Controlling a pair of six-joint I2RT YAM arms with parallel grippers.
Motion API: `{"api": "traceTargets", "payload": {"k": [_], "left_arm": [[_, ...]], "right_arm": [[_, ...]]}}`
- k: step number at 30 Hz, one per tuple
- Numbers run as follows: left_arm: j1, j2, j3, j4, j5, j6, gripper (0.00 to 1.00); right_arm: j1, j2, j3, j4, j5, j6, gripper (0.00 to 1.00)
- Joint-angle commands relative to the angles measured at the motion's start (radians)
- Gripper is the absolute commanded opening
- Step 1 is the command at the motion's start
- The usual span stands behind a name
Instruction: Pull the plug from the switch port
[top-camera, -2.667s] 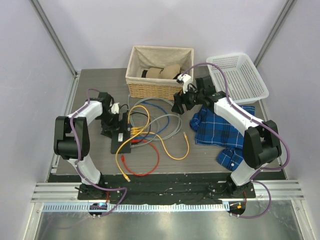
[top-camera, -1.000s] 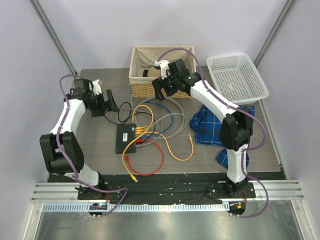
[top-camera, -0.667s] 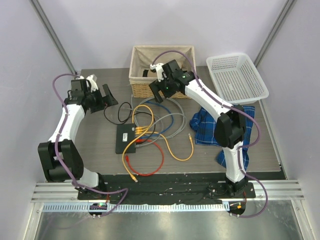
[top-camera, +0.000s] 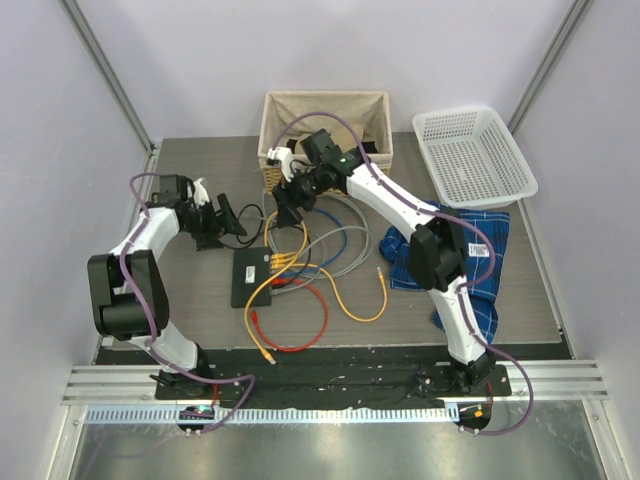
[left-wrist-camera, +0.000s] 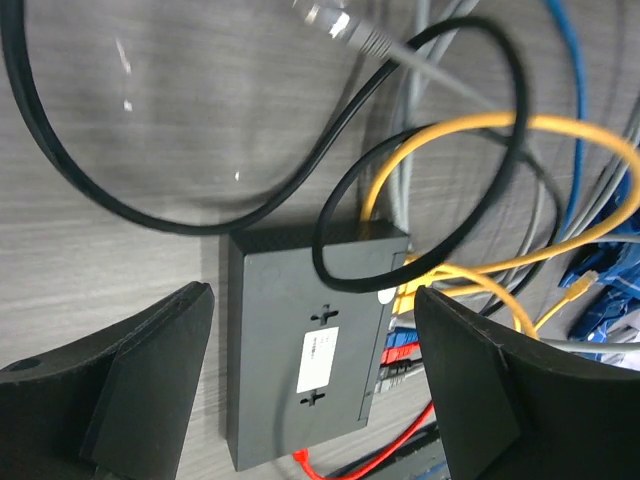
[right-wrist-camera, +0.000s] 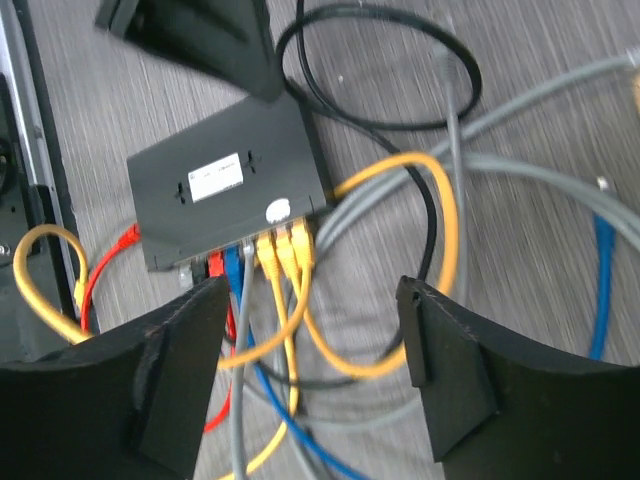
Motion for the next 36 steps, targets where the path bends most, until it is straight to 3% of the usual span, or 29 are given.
{"api": "traceTargets", "payload": {"k": [1,8,16,27,31,36], "left_arm": [[0.001,-0.018,-0.026,0.041,0.027,-0.039,0.86],[-0.001,-0.058,-0.118,0.089,-0.055,-0.094,0.85],[-0.001,-0.001,-0.112,0.087,-0.047,-0.114,0.84],[-0.048,0.076,-0.111,0.058,-0.041,-0.094,0.74],[-0.051,0.108,-0.105,0.043,-0.046,-0.083,0.70],[-0.053,0.114,-0.102,0.018,-0.062,-0.059,0.67]], "right_arm": [[0.006,0.086,0.125,0.007,-0.102,0.020,0.73],[0.014,0.163,0.103,0.048,-0.173,0.039,0.64],[0.022,0.194,0.039,0.048,-0.194,0.101,0.56],[0.039,0.226,-0.012,0.077,-0.148,0.170,0.52],[0.042,0.229,-0.021,0.113,-0.058,0.226,0.54],[0.042,0.234,-0.033,0.110,-0.087,0.246,0.55]]}}
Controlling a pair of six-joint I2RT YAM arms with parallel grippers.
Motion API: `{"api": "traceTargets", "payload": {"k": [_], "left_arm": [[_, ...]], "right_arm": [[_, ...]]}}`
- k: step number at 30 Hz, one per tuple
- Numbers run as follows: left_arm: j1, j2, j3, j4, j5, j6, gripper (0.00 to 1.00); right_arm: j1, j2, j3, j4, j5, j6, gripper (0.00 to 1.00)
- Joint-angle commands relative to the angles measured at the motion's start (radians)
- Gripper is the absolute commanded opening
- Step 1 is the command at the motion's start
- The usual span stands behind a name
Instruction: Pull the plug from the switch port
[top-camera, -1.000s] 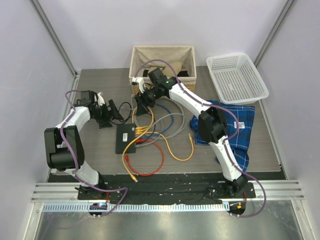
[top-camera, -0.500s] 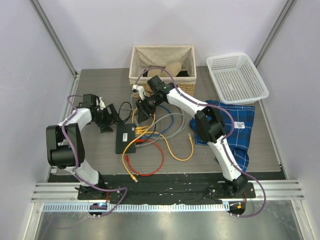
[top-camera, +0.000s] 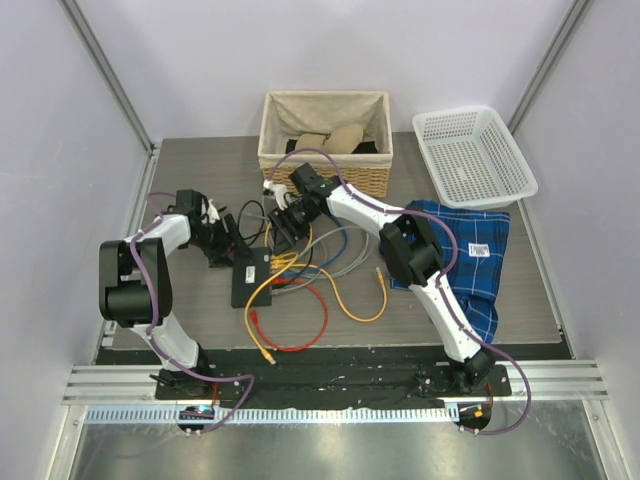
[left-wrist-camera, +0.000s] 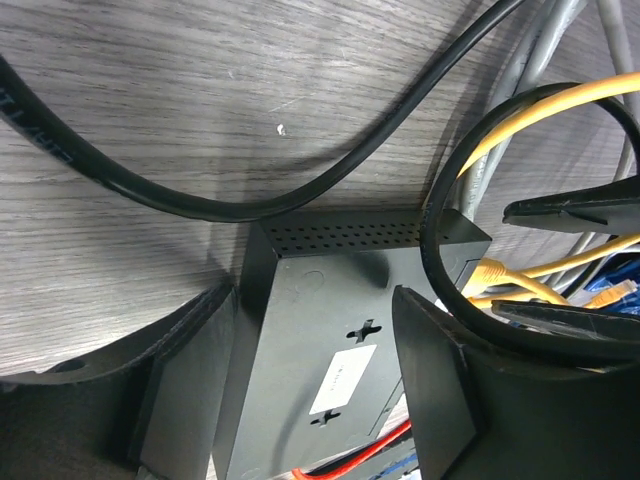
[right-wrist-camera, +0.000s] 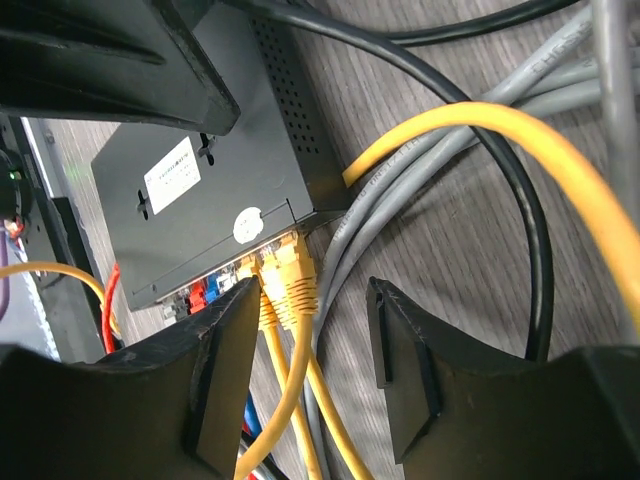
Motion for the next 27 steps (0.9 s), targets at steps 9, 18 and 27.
{"api": "traceTargets", "payload": {"k": [9,18,27], "left_arm": [[-0.004,0.014,-0.017,-0.019,-0.054,0.063,0.59],[-0.008,0.002,-0.043,0.000,-0.057,0.074,0.51],[-0.011,0.003,-0.047,0.003,-0.057,0.071,0.45]], "right_arm": [[0.002,-0.009,-0.047,0.025,-0.046,0.035,0.57],[-0.008,0.017,-0.021,0.024,-0.139,0.046,0.58],[-0.010,0.041,0.005,0.025,-0.196,0.053,0.55]]}}
